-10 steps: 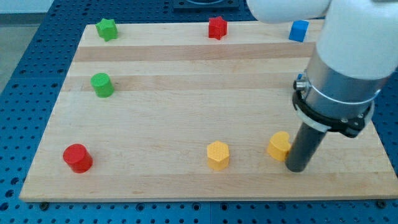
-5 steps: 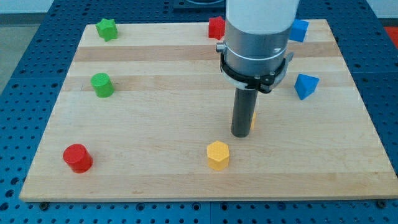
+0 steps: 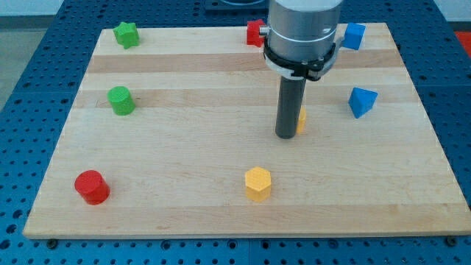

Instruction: Move the yellow heart diagonally to the top left of the blue triangle

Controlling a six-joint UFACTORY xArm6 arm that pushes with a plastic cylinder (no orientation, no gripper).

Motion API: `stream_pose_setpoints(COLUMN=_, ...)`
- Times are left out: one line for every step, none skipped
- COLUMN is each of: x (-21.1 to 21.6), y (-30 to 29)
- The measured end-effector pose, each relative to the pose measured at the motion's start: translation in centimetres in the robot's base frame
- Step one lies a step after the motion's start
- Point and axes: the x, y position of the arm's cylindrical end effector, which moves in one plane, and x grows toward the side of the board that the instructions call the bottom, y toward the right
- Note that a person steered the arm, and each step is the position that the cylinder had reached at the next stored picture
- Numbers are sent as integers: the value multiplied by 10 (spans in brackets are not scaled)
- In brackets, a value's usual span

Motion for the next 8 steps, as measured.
stream_pose_setpoints(x=-16, y=10)
stream_pose_setpoints(x=-17, y=24)
stream_pose_setpoints(x=-17, y=42)
stream_pose_setpoints(x=-19, y=50)
stream_pose_setpoints(x=-31, y=50)
stream_pose_setpoints(x=-53, y=42)
stream_pose_setpoints(x=-73, y=39)
stream_pose_setpoints(x=-78, y=38)
